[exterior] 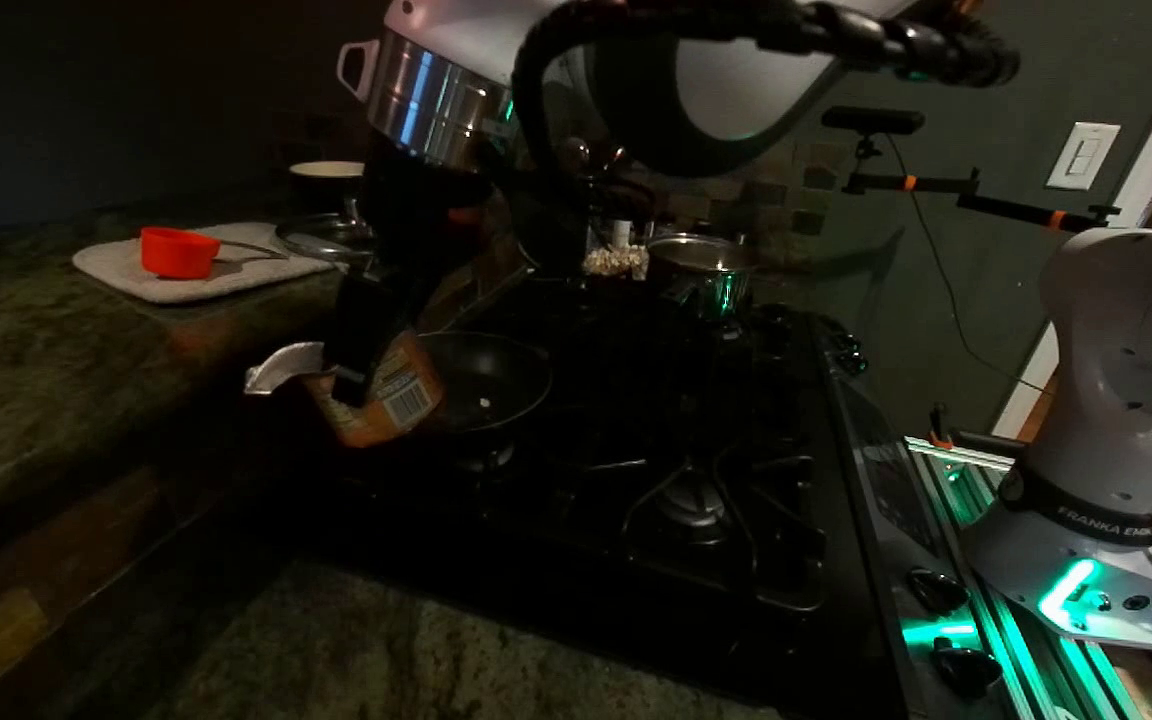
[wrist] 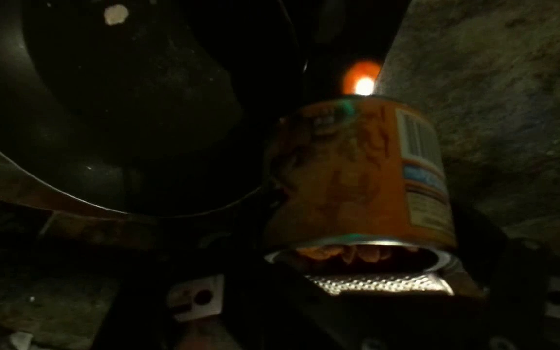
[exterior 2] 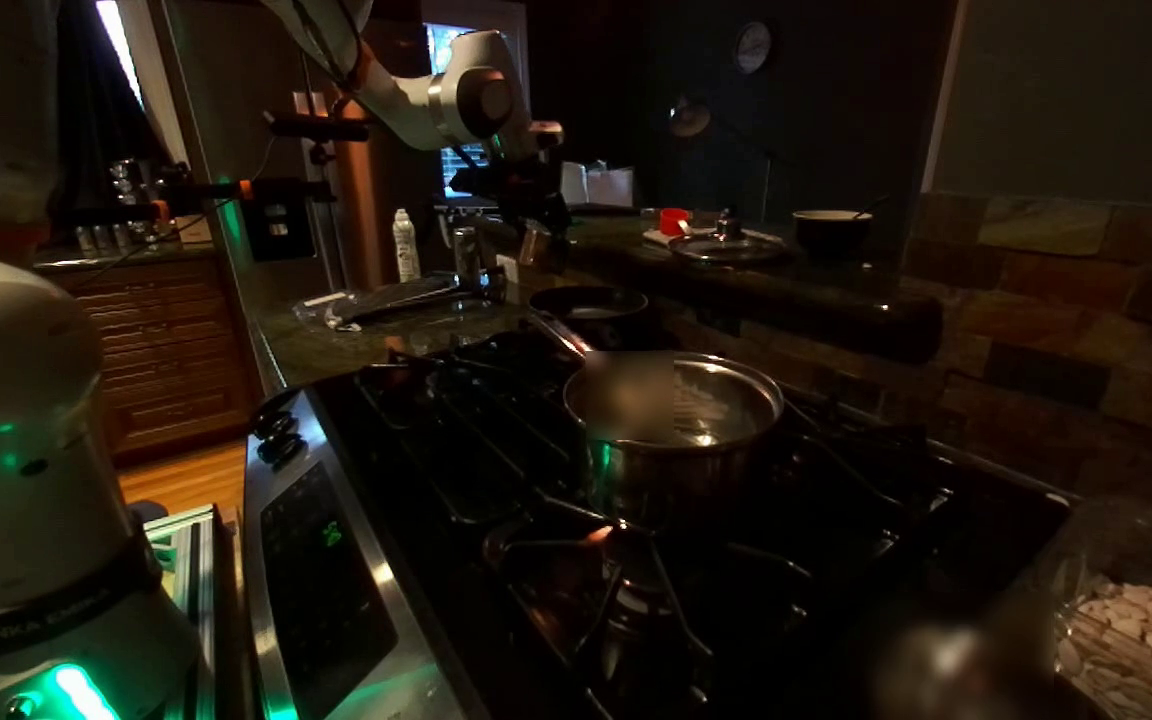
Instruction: Pick up the canned beans and put some beans on the frying pan
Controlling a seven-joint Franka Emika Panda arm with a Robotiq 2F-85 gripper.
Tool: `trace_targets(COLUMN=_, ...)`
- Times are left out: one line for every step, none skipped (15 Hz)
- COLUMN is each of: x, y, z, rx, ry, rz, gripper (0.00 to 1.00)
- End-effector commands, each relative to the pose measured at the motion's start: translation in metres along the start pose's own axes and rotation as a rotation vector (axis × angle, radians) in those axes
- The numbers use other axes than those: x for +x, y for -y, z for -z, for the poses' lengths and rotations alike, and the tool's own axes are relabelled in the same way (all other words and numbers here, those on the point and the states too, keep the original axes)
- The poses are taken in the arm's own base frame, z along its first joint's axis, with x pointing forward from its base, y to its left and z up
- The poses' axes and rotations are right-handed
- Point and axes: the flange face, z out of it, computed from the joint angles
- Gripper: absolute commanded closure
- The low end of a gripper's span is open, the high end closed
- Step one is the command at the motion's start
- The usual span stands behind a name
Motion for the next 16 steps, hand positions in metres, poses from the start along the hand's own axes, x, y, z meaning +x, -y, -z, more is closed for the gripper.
trace_targets(x=-0.012, y=-0.02, z=0.007, rx=0.014, ry=0.04, rz=-0.107, gripper=0.31)
trace_targets(x=-0.014, y=-0.026, z=0.006, rx=0.021, ry=0.048, rz=-0.129, gripper=0.31)
trace_targets(x=-0.016, y=-0.031, z=0.007, rx=0.028, ry=0.059, rz=-0.152, gripper=0.31)
trace_targets(x=-0.018, y=-0.036, z=0.008, rx=0.045, ry=0.068, rz=-0.174, gripper=0.31)
trace_targets(x=-0.02, y=-0.04, z=0.009, rx=0.066, ry=0.077, rz=-0.196, gripper=0.31)
trace_targets(x=-0.023, y=-0.044, z=0.01, rx=0.088, ry=0.086, rz=-0.222, gripper=0.31)
trace_targets(x=-0.025, y=-0.046, z=0.012, rx=0.115, ry=0.096, rz=-0.244, gripper=0.31)
trace_targets(x=-0.027, y=-0.049, z=0.014, rx=0.138, ry=0.105, rz=-0.268, gripper=0.31)
trace_targets(x=-0.029, y=-0.051, z=0.015, rx=0.157, ry=0.114, rz=-0.287, gripper=0.31)
trace_targets(x=-0.03, y=-0.053, z=0.017, rx=0.18, ry=0.12, rz=-0.306, gripper=0.31)
trace_targets(x=-0.032, y=-0.055, z=0.019, rx=0.2, ry=0.13, rz=-0.328, gripper=0.31)
trace_targets(x=-0.033, y=-0.059, z=0.02, rx=0.207, ry=0.134, rz=-0.356, gripper=0.31)
trace_targets(x=-0.034, y=-0.062, z=0.022, rx=0.231, ry=0.137, rz=-0.39, gripper=0.31)
trace_targets(x=-0.035, y=-0.067, z=0.023, rx=0.23, ry=0.131, rz=-0.418, gripper=0.31)
trace_targets(x=-0.025, y=-0.061, z=0.013, rx=0.206, ry=0.116, rz=-0.375, gripper=0.06)
trace_targets(x=-0.026, y=-0.065, z=0.014, rx=0.211, ry=0.116, rz=-0.388, gripper=0.06)
